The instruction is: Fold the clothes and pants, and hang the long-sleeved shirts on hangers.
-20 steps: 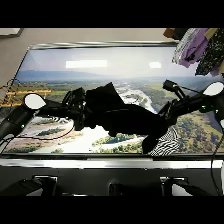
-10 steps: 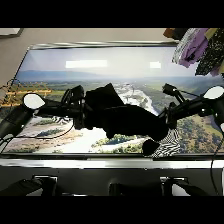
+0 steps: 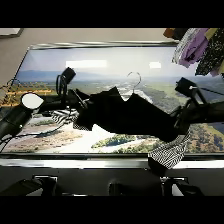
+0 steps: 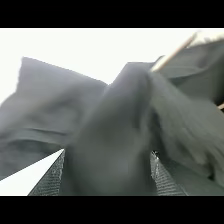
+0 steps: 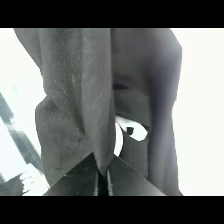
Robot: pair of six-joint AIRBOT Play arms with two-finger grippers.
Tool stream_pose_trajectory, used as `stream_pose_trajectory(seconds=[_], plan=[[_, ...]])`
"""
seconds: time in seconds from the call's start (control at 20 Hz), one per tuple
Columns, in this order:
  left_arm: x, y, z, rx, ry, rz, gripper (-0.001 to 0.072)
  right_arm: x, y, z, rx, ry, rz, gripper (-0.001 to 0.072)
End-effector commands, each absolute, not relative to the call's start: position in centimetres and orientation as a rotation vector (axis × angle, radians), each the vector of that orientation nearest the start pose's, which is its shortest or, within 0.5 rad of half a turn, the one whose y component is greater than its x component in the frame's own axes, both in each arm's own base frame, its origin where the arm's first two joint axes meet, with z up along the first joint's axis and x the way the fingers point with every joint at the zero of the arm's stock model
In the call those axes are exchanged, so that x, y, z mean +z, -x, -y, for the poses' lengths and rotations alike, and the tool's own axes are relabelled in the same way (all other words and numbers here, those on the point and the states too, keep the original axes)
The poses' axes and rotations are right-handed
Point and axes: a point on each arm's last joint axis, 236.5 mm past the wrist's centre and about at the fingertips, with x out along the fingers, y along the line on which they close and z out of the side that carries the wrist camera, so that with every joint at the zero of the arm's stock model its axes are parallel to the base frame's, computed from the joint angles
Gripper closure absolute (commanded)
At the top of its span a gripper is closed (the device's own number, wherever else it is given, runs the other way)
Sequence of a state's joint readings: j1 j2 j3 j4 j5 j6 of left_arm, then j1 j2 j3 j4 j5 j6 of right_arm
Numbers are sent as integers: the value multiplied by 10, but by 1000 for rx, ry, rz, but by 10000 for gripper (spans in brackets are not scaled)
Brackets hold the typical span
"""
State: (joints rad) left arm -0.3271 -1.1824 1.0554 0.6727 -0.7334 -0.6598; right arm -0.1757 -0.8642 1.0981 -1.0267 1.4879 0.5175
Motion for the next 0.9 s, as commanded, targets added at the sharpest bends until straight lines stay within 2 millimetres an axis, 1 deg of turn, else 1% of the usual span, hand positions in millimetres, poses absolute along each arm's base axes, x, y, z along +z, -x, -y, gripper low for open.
stream_pose_trajectory(seconds=[0.0, 0.1, 0.2, 0.25, 0.35, 0.4, 0.45, 0.5, 0.55, 0.6, 0.65, 0.75, 0.8, 0.85], plan=[[171, -444, 223, -587, 271, -453, 94, 175, -290, -51, 549, 382, -757, 683], [207, -461, 201, -496, 418, -374, 94, 205, -293, -39, 433, 399, -651, 683], [235, -464, 191, -474, 489, -324, 95, 237, -294, -14, 275, 422, -562, 682], [245, -462, 189, -477, 491, -306, 96, 251, -291, -4, 211, 435, -525, 682], [257, -454, 189, -490, 489, -287, 96, 275, -280, 5, 134, 438, -449, 681], [259, -450, 191, -503, 486, -291, 96, 282, -274, 7, 106, 408, -429, 681], [260, -445, 193, -516, 483, -298, 97, 285, -269, 14, 61, 361, -428, 681], [260, -441, 196, -530, 479, -310, 96, 286, -264, 32, -33, 300, -440, 681], [258, -438, 199, -543, 476, -324, 97, 288, -259, 55, -149, 256, -449, 681], [255, -435, 202, -557, 472, -343, 97, 295, -252, 81, -275, 228, -438, 682], [252, -432, 205, -570, 468, -363, 97, 308, -245, 100, -373, 199, -401, 681], [245, -425, 211, -591, 495, -414, 111, 347, -232, 129, -533, 126, -266, 681], [243, -423, 213, -596, 513, -433, 112, 361, -222, 146, -631, 75, -223, 682], [241, -421, 215, -603, 514, -446, 112, 368, -209, 167, -743, 33, -221, 682]])
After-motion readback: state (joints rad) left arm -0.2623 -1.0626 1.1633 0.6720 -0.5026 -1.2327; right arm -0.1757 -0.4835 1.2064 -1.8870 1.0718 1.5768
